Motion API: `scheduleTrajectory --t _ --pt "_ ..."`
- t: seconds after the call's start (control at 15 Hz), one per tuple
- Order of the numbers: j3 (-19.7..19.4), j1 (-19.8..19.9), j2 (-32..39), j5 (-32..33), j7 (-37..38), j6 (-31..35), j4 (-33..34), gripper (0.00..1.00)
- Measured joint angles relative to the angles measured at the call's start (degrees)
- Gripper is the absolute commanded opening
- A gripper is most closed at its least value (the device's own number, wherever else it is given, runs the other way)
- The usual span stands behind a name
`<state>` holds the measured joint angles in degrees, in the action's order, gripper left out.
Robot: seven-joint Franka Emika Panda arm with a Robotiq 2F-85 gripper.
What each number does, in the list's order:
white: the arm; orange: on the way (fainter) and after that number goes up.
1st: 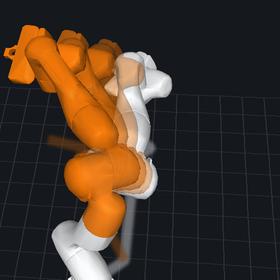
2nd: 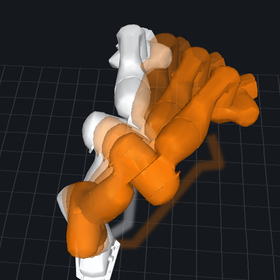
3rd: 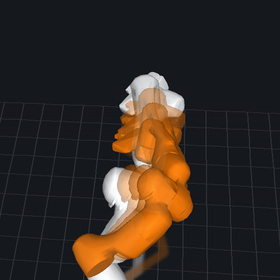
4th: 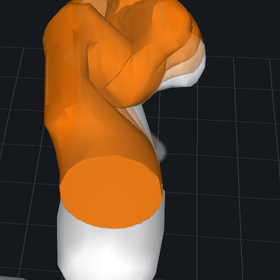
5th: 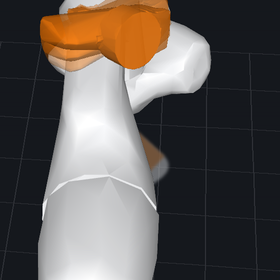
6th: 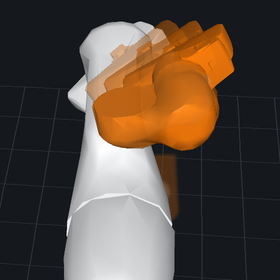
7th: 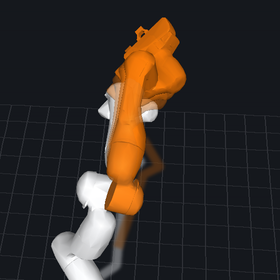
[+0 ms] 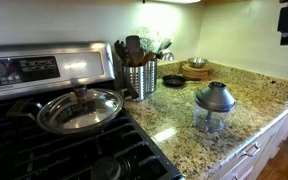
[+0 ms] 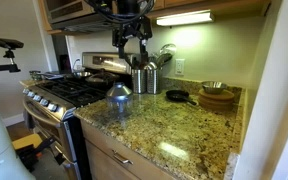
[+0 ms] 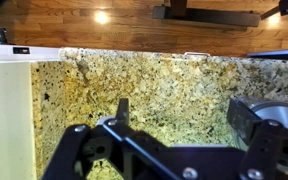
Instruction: Remove the grey lid from the food processor then remove the blades and place them on the countertop
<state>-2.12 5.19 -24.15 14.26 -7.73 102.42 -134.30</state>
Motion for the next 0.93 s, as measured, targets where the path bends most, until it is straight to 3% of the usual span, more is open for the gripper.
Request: scheduleTrajectory --t 0.6,0.93 --pt "0.1 -0.8 0.2 -1.0 0.2 0.5 -0.1 1.0" --pt "2.5 -4.0 1.2 -6.1 3.6 5.6 -1.3 1.0"
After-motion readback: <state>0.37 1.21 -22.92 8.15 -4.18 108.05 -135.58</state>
